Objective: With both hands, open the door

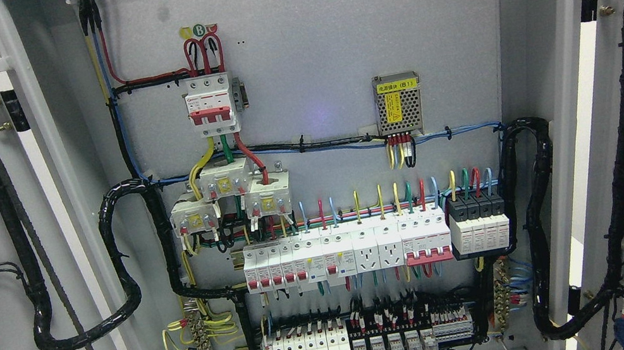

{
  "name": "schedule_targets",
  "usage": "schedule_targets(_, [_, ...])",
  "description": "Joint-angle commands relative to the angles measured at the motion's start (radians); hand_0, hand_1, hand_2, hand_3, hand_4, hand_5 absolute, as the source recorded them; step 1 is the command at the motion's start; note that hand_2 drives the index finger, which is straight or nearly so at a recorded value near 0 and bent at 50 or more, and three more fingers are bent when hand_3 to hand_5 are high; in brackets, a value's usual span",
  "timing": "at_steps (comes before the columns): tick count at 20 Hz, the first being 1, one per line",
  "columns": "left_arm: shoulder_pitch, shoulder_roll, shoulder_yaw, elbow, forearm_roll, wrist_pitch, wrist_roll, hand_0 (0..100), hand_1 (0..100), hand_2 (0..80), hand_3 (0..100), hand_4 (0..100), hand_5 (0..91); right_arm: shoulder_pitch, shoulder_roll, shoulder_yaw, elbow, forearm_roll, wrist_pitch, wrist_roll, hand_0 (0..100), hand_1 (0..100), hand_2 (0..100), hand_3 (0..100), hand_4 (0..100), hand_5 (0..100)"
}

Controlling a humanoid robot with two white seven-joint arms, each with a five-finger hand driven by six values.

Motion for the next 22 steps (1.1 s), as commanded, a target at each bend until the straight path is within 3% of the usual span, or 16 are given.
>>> schedule_targets(1, [-0.109,-0.089,-0.008,0.46,-0.013,0.04,-0.001,0,0,0.0,0,3,0.0,-0.072,0.152,-0.007,0.338,-0.005,-0.048,0.001,11,0,0,0,0,0])
schedule_targets(3, [-0.119,-0.095,-0.002,0.499,-0.027,0.058,-0.001,0,0,0.0,0,3,0.0,-0.103,0.193,-0.007,0.401,-0.004,0.027,0.001,11,0,0,0,0,0])
schedule_targets(5, [-0.126,-0.098,0.001,0.502,-0.028,0.142,-0.002,0,0,0.0,0,3,0.0,-0.134,0.242,-0.012,0.469,-0.004,0.099,0.001,11,0,0,0,0,0])
schedule_targets(7, [-0.126,-0.1,0.001,0.502,-0.032,0.213,-0.001,0,0,0.0,0,3,0.0,-0.17,0.288,-0.044,0.544,0.001,0.169,0.001,11,0,0,0,0,0])
schedule_targets(10, [-0.136,-0.1,0.006,0.505,-0.042,0.236,-0.001,0,0,0.0,0,3,0.0,-0.215,0.347,-0.085,0.633,0.008,0.291,0.001,11,0,0,0,0,0])
schedule_targets(14, [-0.143,-0.1,0.01,0.514,-0.055,0.293,-0.001,0,0,0.0,0,3,0.0,-0.232,0.384,-0.082,0.661,0.014,0.475,-0.001,11,0,0,0,0,0])
schedule_targets(16, [-0.144,-0.1,0.01,0.514,-0.056,0.299,-0.001,0,0,0.0,0,3,0.0,-0.249,0.39,-0.082,0.67,0.033,0.53,-0.01,11,0,0,0,0,0])
schedule_targets(20, [-0.144,-0.1,0.01,0.513,-0.067,0.322,-0.001,0,0,0.0,0,3,0.0,-0.276,0.391,-0.084,0.705,0.151,0.559,-0.138,11,0,0,0,0,0])
schedule_targets(22, [-0.144,-0.1,0.01,0.513,-0.076,0.329,-0.001,0,0,0.0,0,3,0.0,-0.286,0.393,-0.084,0.713,0.191,0.598,-0.172,11,0,0,0,0,0])
